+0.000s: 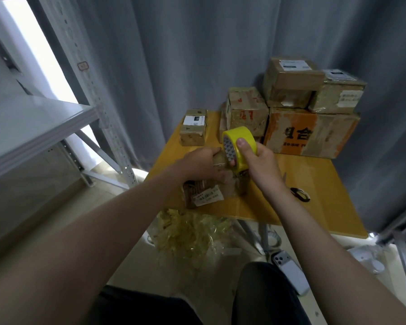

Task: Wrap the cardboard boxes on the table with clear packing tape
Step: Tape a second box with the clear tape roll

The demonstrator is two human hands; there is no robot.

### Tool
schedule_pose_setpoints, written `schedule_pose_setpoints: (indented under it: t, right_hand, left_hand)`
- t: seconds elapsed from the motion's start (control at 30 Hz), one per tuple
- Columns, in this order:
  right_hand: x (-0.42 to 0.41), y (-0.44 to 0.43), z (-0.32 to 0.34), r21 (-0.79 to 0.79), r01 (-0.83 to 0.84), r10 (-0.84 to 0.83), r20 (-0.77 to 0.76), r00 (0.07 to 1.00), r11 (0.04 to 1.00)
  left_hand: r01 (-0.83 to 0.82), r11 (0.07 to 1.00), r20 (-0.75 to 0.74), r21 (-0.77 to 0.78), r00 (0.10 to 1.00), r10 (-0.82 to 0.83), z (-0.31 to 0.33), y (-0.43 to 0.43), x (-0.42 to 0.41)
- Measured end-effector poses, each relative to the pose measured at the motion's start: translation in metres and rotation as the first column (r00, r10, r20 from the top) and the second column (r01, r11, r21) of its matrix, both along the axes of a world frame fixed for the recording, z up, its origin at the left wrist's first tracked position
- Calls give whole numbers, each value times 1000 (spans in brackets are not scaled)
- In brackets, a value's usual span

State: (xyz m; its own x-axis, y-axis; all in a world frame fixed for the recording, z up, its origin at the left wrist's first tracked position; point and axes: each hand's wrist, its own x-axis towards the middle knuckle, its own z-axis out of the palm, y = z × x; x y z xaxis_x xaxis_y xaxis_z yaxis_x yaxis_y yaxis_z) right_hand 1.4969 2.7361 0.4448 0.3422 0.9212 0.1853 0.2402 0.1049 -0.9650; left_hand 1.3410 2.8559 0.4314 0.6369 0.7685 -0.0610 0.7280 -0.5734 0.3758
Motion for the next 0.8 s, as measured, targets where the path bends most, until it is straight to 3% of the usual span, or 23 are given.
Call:
schedule_pose_setpoints:
  t: [0.13, 0.47, 0.8]
  right_hand:
    - [2, -3, 8, -30, -23, 24, 29, 999, 999]
    - [-3, -32, 43, -84, 55, -49, 72, 996, 995]
    - [-31, -105, -26, -243, 69, -85, -54, 995, 967]
  left_hand:
    - [15, 995, 58, -101, 998, -9, 5, 4, -4]
    - [-5, 994, 89, -105, 996, 14, 1, 2, -4]
    - [38, 996, 33, -83, 999, -36, 2, 7, -6]
